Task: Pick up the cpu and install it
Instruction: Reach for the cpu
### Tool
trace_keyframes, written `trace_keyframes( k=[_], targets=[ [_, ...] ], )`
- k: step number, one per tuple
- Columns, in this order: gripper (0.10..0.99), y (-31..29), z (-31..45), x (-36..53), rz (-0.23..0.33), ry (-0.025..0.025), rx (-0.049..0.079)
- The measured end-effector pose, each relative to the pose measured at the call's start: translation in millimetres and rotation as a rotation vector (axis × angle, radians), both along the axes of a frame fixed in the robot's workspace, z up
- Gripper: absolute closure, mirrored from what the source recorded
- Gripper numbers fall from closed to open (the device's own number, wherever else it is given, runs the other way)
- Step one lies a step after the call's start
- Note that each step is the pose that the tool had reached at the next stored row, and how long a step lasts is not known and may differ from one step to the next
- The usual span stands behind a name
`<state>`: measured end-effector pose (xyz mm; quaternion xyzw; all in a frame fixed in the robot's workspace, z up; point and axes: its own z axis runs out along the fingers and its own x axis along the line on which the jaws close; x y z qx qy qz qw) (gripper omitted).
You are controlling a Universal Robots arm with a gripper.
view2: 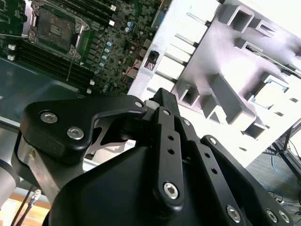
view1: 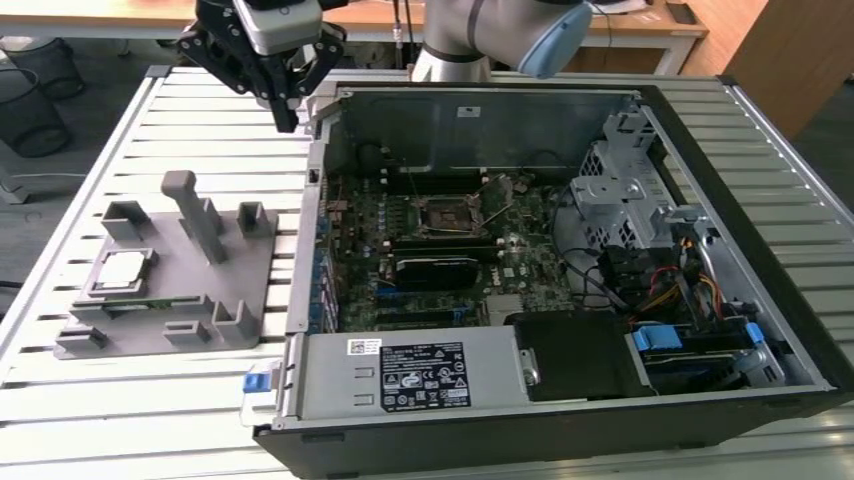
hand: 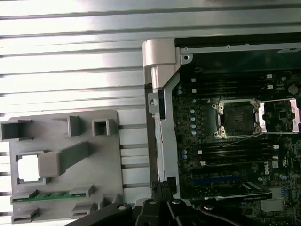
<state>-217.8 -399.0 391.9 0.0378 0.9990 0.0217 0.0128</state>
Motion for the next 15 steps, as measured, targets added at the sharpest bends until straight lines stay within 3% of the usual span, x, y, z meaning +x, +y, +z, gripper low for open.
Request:
trace_keyframes(
  k=[15],
  targets=[
    [0.980,0.0,-0.3,-19.9,0.000,0.0000,0.000]
  ],
)
